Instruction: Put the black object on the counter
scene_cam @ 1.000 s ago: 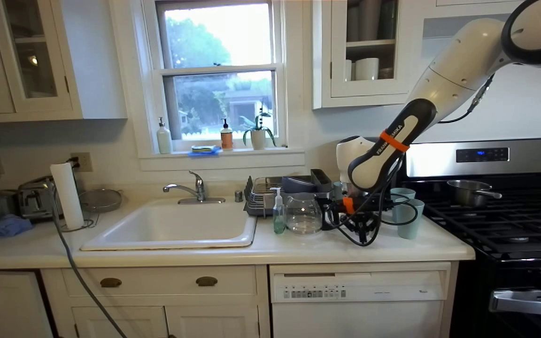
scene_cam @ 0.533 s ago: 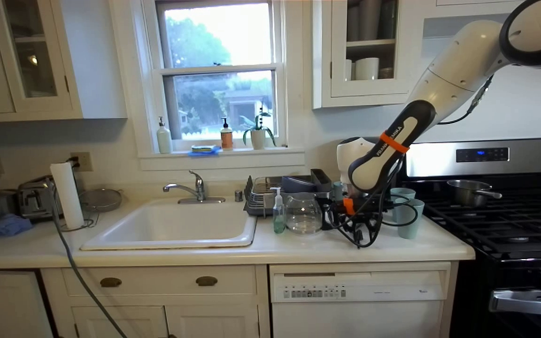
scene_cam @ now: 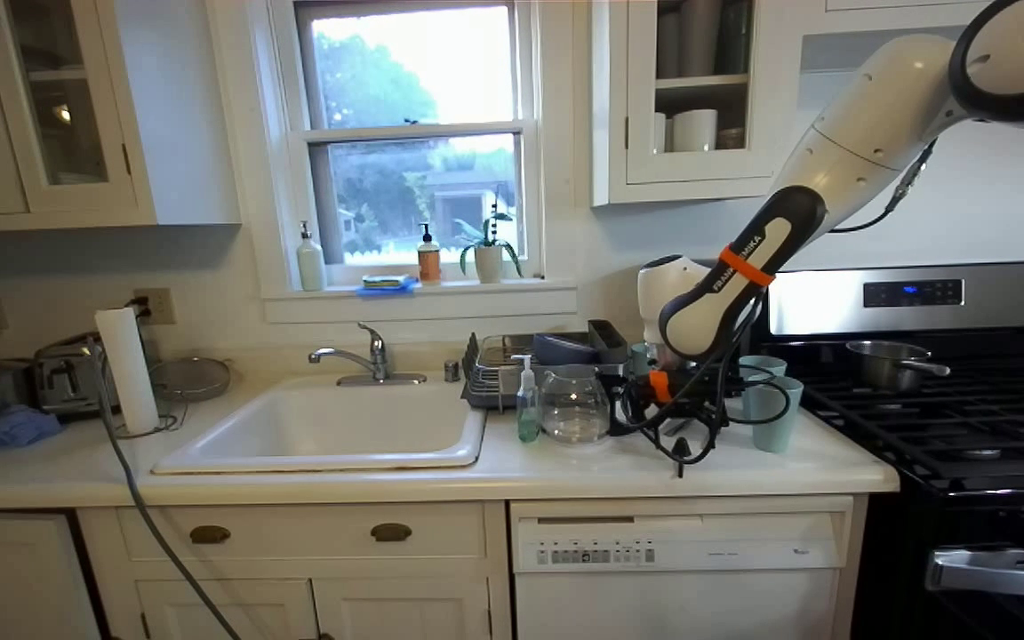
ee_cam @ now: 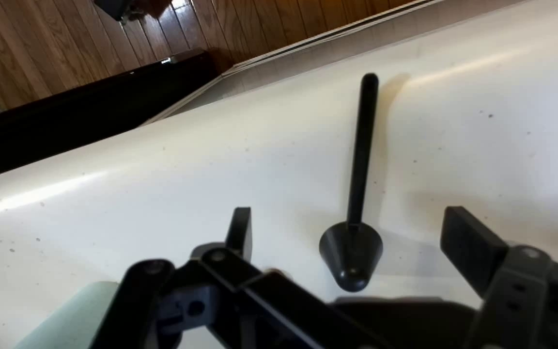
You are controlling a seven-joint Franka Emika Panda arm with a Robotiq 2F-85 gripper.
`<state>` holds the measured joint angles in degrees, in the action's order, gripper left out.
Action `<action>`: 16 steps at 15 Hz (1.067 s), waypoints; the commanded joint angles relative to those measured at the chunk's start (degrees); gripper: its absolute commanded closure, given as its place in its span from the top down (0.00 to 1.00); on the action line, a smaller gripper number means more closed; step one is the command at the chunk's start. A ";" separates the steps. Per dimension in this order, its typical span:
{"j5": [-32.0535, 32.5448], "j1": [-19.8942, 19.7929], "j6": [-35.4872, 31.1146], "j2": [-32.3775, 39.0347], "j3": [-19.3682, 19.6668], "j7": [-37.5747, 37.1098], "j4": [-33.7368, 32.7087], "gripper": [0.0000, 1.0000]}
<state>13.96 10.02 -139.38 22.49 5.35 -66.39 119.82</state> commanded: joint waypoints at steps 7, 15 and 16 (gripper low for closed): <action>-8.61 -5.43 -0.45 -18.96 -4.85 34.23 13.47 1.00; -12.07 -6.67 8.99 -30.27 -6.82 38.64 11.42 1.00; -12.03 -7.18 8.99 -31.62 -6.88 38.68 11.44 1.00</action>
<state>2.31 4.55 -130.54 -9.16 0.13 -28.02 131.36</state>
